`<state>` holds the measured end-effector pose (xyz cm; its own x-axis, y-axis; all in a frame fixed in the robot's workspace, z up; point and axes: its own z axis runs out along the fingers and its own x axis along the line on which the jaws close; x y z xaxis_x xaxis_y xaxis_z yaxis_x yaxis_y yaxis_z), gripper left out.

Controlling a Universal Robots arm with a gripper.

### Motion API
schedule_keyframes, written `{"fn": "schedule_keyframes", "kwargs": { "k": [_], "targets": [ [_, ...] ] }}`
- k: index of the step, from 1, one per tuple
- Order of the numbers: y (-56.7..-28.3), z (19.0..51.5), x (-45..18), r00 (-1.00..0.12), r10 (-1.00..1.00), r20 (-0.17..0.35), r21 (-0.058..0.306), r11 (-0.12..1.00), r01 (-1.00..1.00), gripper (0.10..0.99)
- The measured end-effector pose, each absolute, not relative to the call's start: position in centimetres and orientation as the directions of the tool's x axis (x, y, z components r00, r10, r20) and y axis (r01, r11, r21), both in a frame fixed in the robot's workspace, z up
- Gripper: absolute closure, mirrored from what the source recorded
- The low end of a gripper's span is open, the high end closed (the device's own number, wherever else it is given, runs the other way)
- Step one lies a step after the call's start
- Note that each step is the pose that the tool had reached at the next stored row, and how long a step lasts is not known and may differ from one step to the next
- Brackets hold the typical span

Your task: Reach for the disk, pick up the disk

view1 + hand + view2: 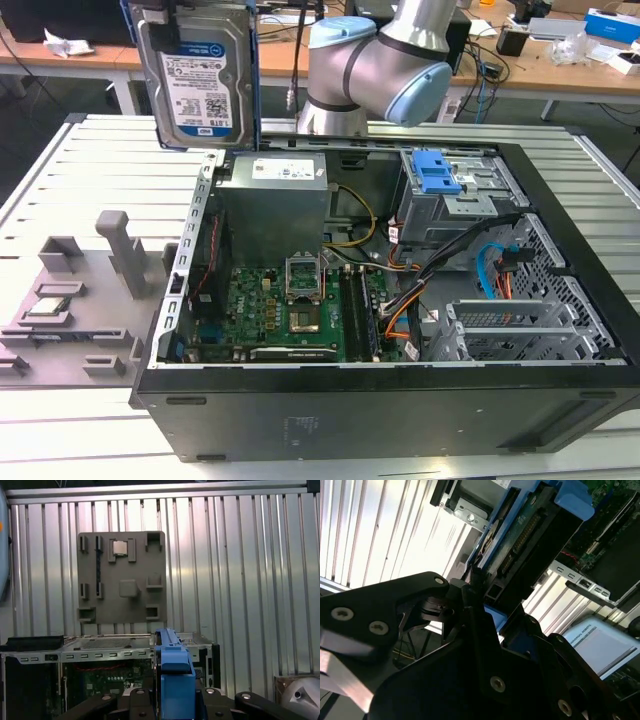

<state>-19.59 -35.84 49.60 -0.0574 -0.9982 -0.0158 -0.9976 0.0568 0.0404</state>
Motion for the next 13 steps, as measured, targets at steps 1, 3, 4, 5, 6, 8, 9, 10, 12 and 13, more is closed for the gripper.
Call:
{"fn": "schedule_keyframes", "kwargs": {
  "k": [1, 3, 4, 5, 6, 8, 9, 10, 12, 13],
  "targets": [
    [-35.8, 49.6, -18.6, -0.057, -0.998, -0.016, 0.040, 0.057, -0.998, 0.718],
    [-35.8, 49.6, -16.7, -0.057, -0.998, -0.015, 0.041, 0.057, -0.998, 0.718],
    [-35.8, 49.6, -16.3, -0.057, -0.998, -0.015, 0.041, 0.057, -0.998, 0.718],
    [-35.8, 49.6, -15.6, -0.058, -0.998, -0.015, 0.041, 0.057, -0.998, 0.718],
    [-35.8, 49.6, -15.3, -0.057, -0.998, -0.015, 0.041, 0.057, -0.998, 0.718],
    [-35.8, 49.6, -14.7, -0.057, -0.998, -0.015, 0.041, 0.057, -0.998, 0.718],
    [-35.8, 49.6, -14.1, -0.058, -0.998, -0.015, 0.041, 0.057, -0.998, 0.718],
    [-35.8, 49.6, -13.9, -0.057, -0.998, -0.015, 0.041, 0.057, -0.998, 0.718],
    [-35.8, 49.6, -13.3, -0.057, -0.998, -0.015, 0.041, 0.057, -0.998, 0.718],
    [-35.8, 49.6, -13.0, -0.057, -0.998, -0.015, 0.041, 0.057, -0.998, 0.718]
  ]
}}
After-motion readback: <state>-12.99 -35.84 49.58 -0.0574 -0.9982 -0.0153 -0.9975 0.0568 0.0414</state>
